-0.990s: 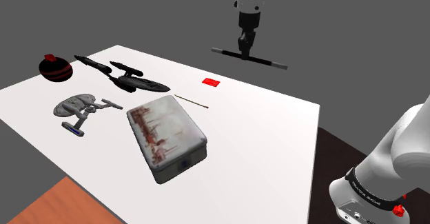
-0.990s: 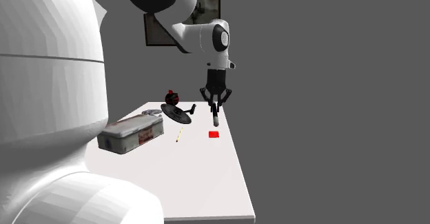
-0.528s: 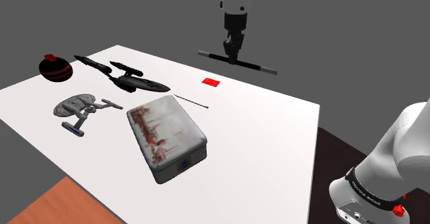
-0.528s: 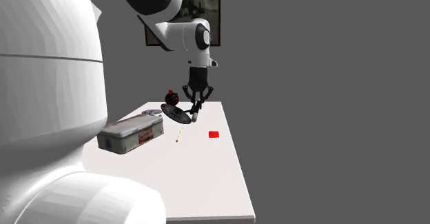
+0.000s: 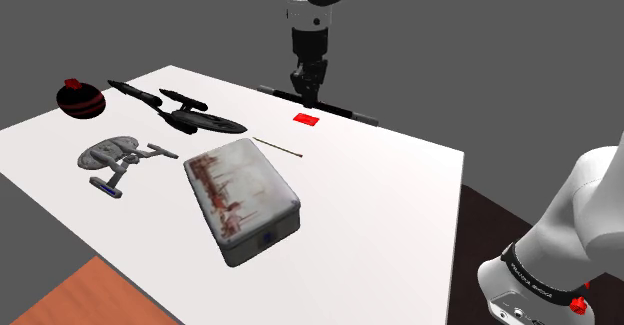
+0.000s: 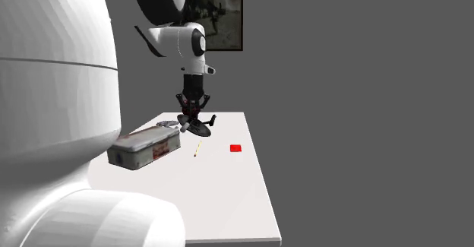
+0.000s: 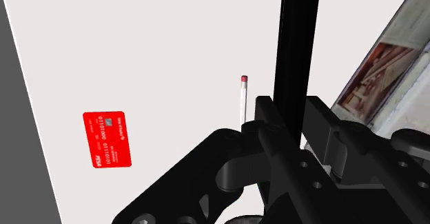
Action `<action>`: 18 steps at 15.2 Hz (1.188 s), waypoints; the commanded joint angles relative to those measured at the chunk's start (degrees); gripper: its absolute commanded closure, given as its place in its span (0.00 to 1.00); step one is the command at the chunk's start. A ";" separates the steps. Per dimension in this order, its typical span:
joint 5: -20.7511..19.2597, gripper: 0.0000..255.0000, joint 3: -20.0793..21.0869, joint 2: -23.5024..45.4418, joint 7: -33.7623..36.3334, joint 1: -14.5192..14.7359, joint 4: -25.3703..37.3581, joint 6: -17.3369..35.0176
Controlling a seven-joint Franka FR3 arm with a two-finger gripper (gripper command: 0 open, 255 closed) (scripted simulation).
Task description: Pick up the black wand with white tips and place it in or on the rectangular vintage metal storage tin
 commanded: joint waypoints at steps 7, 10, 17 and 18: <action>-0.75 1.00 4.41 5.30 10.48 5.88 7.65 -1.95; -1.40 1.00 5.79 8.42 14.28 8.27 11.98 -3.03; -3.48 1.00 8.06 17.26 22.11 14.12 24.03 -6.05; -3.46 1.00 8.03 17.20 22.08 14.09 23.16 -5.24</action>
